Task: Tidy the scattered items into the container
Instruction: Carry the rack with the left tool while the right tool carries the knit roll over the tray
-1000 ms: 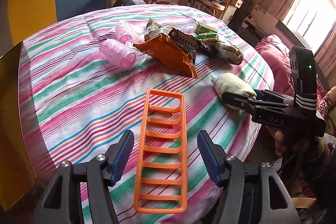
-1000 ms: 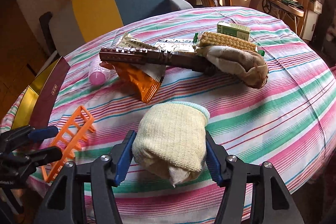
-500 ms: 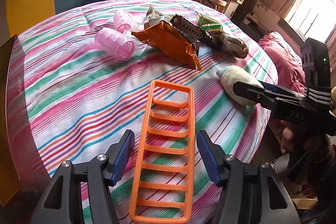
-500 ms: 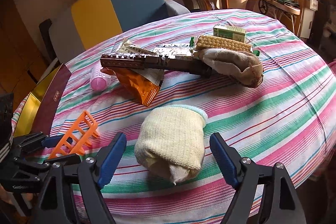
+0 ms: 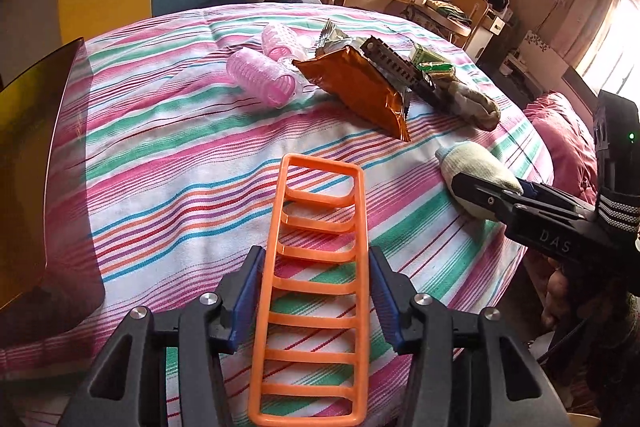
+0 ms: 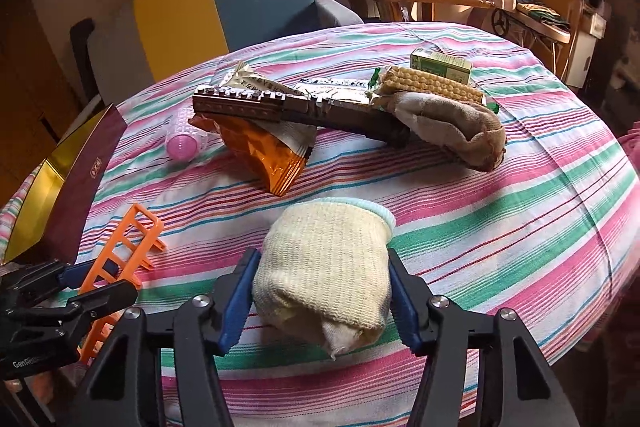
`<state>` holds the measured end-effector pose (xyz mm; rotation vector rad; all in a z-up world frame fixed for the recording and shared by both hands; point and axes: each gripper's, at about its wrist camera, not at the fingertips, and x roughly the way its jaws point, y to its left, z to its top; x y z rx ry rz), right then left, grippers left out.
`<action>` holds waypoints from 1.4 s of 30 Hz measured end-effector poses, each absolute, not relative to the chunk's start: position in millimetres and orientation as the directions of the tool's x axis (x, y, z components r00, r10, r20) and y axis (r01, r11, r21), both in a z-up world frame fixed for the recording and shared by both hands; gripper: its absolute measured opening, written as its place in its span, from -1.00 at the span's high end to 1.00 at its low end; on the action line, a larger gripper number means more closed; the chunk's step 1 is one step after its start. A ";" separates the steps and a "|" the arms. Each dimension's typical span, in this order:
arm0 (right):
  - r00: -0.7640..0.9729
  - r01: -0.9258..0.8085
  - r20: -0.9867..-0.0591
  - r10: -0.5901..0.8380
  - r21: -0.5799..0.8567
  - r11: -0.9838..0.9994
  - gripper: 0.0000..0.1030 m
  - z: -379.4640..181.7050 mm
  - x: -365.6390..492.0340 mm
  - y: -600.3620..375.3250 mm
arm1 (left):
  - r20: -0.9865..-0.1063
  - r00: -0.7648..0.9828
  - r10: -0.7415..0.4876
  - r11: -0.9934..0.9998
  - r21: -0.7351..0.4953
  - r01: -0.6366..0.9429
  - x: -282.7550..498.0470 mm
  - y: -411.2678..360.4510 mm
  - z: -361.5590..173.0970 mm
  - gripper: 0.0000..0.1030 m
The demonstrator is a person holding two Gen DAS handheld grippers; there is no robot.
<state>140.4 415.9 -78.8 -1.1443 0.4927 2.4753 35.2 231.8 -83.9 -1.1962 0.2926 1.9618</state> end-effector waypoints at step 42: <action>-0.728 -0.015 -0.673 -0.133 0.209 -0.978 -0.18 -14.3 34.1 259.5 | -0.697 -0.592 0.404 -0.901 -0.193 -0.388 -13.1 72.3 -14.7 0.00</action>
